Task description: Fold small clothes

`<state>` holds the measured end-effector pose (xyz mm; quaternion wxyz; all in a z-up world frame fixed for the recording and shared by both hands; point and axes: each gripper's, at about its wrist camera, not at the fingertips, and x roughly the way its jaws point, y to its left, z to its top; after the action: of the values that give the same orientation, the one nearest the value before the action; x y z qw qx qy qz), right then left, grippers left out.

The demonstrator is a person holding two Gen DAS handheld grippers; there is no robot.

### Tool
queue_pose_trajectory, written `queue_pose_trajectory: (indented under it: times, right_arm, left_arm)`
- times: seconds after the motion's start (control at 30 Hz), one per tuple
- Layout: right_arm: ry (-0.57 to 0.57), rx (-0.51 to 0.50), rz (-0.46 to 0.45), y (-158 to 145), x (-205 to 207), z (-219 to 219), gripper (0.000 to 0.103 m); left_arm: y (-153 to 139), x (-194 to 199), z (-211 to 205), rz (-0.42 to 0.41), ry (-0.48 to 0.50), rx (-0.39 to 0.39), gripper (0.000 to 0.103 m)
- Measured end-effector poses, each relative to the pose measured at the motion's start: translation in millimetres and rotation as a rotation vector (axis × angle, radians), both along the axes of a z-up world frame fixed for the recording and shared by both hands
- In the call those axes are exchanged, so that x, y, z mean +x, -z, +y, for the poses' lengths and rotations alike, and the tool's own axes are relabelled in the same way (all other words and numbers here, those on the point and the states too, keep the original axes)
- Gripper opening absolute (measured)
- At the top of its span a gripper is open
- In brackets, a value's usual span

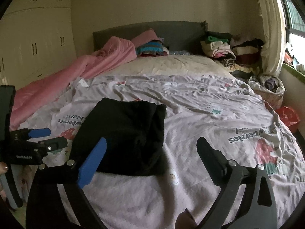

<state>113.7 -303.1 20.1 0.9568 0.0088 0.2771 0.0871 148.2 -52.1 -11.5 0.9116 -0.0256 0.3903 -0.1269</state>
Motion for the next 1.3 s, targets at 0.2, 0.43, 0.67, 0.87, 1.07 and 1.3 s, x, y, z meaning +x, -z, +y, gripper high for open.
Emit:
queue_pose_trajectory:
  times: [0.2,0.43,0.67,0.87,1.07,1.3]
  right_arm:
    - [-0.010,-0.002,0.001,0,-14,8,0.095]
    - [-0.012,-0.015,-0.013,-1,-32,17,0.098]
    - [0.004,-0.035,-0.040,-1,-52,22,0.098]
    - [0.015,-0.050,-0.065,1,-69,27,0.098]
    - [0.036,-0.036,-0.068,8,-80,25,0.098]
    - [0.094,-0.041,-0.081,20,-94,21,0.098]
  left_arm:
    - [-6,-14,1,-0.018,0.014,0.003,0.093]
    - [-3,-31,6,-0.020,0.028,0.014,0.093]
    - [2,-46,14,-0.022,0.025,0.019,0.093]
    - [7,-60,18,-0.034,0.027,0.019,0.094]
    - [12,-72,26,-0.052,0.024,0.017,0.094]
    - [26,-85,41,-0.065,0.000,0.025,0.094]
